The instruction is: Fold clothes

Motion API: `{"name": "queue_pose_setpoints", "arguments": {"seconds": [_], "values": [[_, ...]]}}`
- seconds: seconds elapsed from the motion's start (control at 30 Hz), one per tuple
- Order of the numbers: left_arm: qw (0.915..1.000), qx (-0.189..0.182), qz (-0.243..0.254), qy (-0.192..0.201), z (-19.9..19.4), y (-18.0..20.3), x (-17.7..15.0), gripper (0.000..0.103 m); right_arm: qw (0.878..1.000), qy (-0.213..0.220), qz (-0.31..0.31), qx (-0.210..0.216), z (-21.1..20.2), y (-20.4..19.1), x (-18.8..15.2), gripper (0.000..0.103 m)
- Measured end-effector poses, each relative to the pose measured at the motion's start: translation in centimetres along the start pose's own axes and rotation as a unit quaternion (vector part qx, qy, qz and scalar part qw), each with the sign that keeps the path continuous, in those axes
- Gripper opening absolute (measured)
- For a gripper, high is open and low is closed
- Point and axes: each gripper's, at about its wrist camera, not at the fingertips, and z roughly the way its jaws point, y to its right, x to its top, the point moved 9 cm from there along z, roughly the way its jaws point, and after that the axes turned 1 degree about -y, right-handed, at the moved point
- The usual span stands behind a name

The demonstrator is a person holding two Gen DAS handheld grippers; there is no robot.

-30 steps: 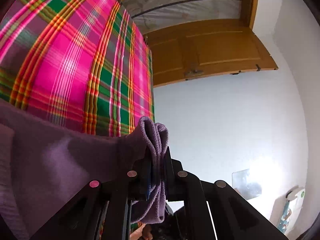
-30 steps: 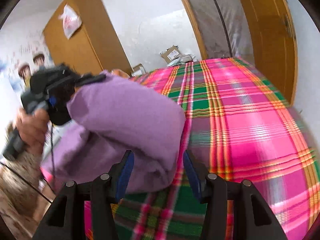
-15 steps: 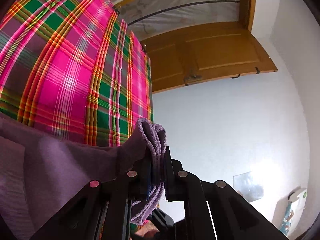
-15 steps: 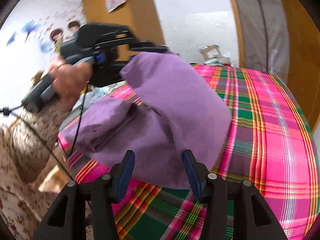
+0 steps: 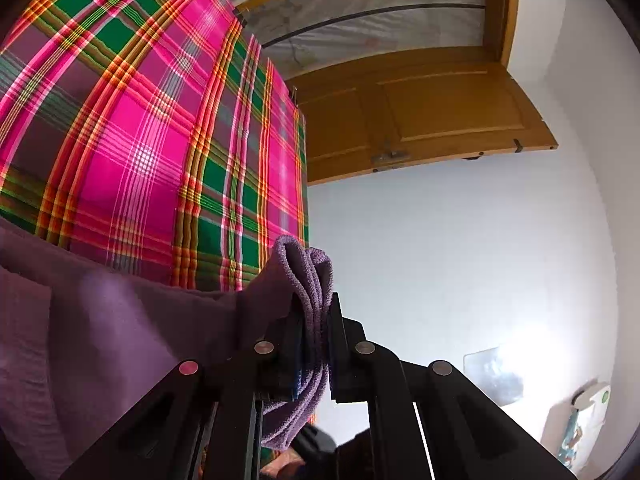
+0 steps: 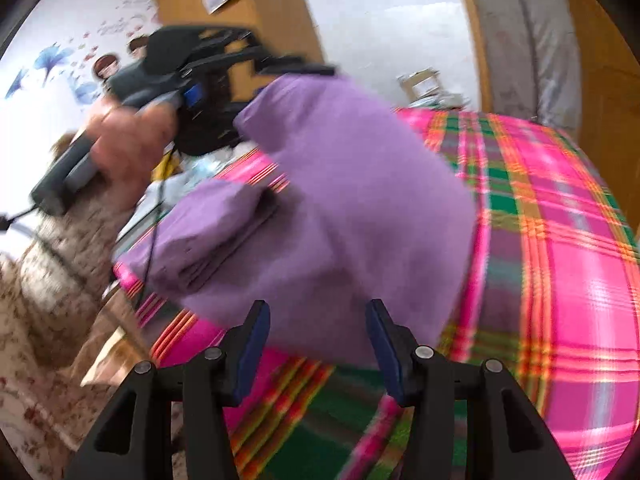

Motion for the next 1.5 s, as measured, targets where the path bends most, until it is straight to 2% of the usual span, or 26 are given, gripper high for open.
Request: {"name": "queue_pose_setpoints", "arguments": {"seconds": [0.1, 0.23, 0.3, 0.43, 0.73, 0.93, 1.1, 1.13, 1.2, 1.3, 1.37, 1.4, 1.5], "values": [[1.0, -0.003, 0.001, -0.002, 0.0, 0.2, -0.1, 0.009, 1.0, -0.002, -0.012, -0.011, -0.6, -0.2, -0.3, 0.05], [1.0, -0.004, 0.001, -0.002, -0.1, 0.4, -0.1, 0.009, 0.997, 0.05, 0.033, -0.043, -2.7, 2.8, 0.8, 0.05], [1.0, -0.005, 0.002, -0.002, 0.0, 0.7, 0.0, 0.009, 0.995, 0.042, 0.053, -0.069, -2.5, 4.7, 0.1, 0.05], [0.9999, -0.006, 0.012, -0.006, 0.6, 1.7, 0.2, 0.009, 0.996, 0.004, 0.055, -0.065, -1.1, 5.8, -1.7, 0.05], [0.9988, -0.001, 0.046, -0.016, 2.4, 5.6, 0.8, 0.009, 0.998, 0.008, 0.054, -0.008, -0.4, 3.9, -1.4, 0.047], [0.9965, 0.006, 0.075, -0.037, 4.8, 8.3, 0.3, 0.009, 0.996, 0.036, 0.071, 0.046, -2.5, 2.9, -1.1, 0.042], [0.9942, 0.005, 0.093, -0.054, 6.2, 9.8, -0.6, 0.009, 0.988, 0.076, 0.079, 0.108, -5.5, 1.4, -0.4, 0.037], [0.9939, 0.006, 0.094, -0.056, 6.4, 9.9, -0.8, 0.009, 0.988, 0.082, 0.078, 0.105, -5.9, 1.3, -0.3, 0.038], [0.9937, 0.008, 0.095, -0.06, 6.6, 10.0, -1.1, 0.009, 0.991, 0.089, 0.074, 0.071, -6.1, 1.8, -0.1, 0.038], [0.9938, 0.006, 0.092, -0.061, 6.6, 10.0, -1.3, 0.009, 0.992, 0.104, 0.064, -0.034, -6.3, 3.1, 0.2, 0.039], [0.9938, 0.006, 0.094, -0.059, 6.6, 10.1, -1.3, 0.009, 0.988, 0.111, 0.053, -0.097, -6.3, 3.6, 0.4, 0.046], [0.9938, 0.006, 0.095, -0.059, 6.7, 10.2, -1.3, 0.009, 0.987, 0.108, 0.048, -0.108, -6.0, 3.5, 0.3, 0.047], [0.9934, 0.003, 0.097, -0.061, 6.8, 10.4, -1.5, 0.009, 0.991, 0.09, 0.039, -0.092, -4.5, 2.1, -0.1, 0.047]]}}
